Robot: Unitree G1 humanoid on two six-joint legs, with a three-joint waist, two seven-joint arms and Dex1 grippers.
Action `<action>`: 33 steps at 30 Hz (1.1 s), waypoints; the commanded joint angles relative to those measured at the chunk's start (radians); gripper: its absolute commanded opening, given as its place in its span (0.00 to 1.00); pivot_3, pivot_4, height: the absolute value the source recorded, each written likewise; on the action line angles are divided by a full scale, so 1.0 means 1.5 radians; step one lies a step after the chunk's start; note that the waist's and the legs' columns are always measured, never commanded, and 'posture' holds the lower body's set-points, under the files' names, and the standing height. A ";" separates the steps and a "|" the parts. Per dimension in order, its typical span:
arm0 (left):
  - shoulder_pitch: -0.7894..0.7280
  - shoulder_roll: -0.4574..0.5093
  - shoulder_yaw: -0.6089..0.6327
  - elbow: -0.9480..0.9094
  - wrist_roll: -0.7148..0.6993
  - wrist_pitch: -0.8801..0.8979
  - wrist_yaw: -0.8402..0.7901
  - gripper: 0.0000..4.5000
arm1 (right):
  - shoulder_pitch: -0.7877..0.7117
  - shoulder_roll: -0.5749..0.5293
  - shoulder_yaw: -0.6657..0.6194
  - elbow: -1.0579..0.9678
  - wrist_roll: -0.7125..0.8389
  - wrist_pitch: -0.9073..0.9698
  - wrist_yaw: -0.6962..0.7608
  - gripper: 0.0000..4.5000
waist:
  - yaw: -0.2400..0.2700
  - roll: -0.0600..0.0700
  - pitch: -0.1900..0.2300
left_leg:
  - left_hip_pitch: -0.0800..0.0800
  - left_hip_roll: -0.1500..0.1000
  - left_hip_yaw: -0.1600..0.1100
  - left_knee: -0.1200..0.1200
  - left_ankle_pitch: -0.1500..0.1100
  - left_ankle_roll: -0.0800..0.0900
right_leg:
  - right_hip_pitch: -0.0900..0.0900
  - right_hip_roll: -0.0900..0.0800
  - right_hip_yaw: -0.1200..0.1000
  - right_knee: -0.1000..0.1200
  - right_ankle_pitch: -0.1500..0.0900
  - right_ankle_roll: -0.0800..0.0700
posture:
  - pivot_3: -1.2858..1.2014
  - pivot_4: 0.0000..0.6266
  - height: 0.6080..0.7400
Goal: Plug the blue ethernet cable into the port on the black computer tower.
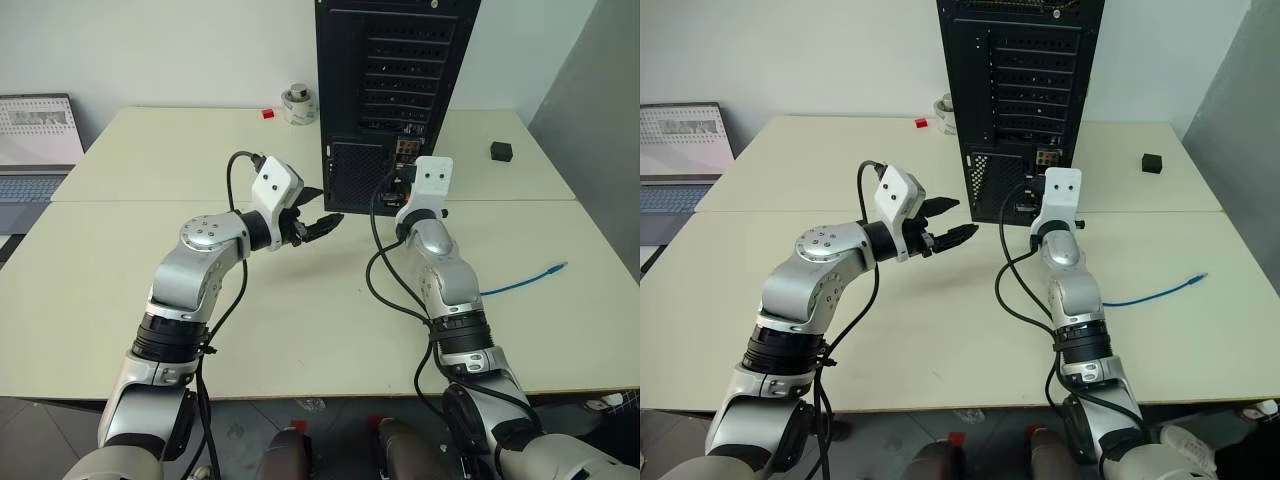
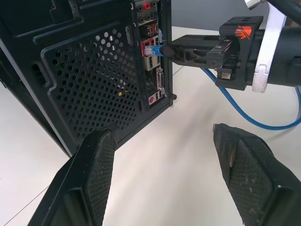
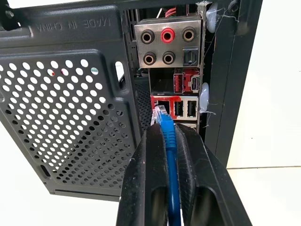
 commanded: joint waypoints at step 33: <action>0.002 0.002 0.007 -0.019 0.015 -0.021 -0.010 0.76 | -0.027 0.006 0.002 -0.031 -0.003 0.008 0.006 0.00 | -0.001 0.000 0.000 | -0.001 0.000 0.000 0.000 0.000 0.000 | -0.001 0.000 0.000 0.000 0.000 0.000 | 0.52 0.24 1.00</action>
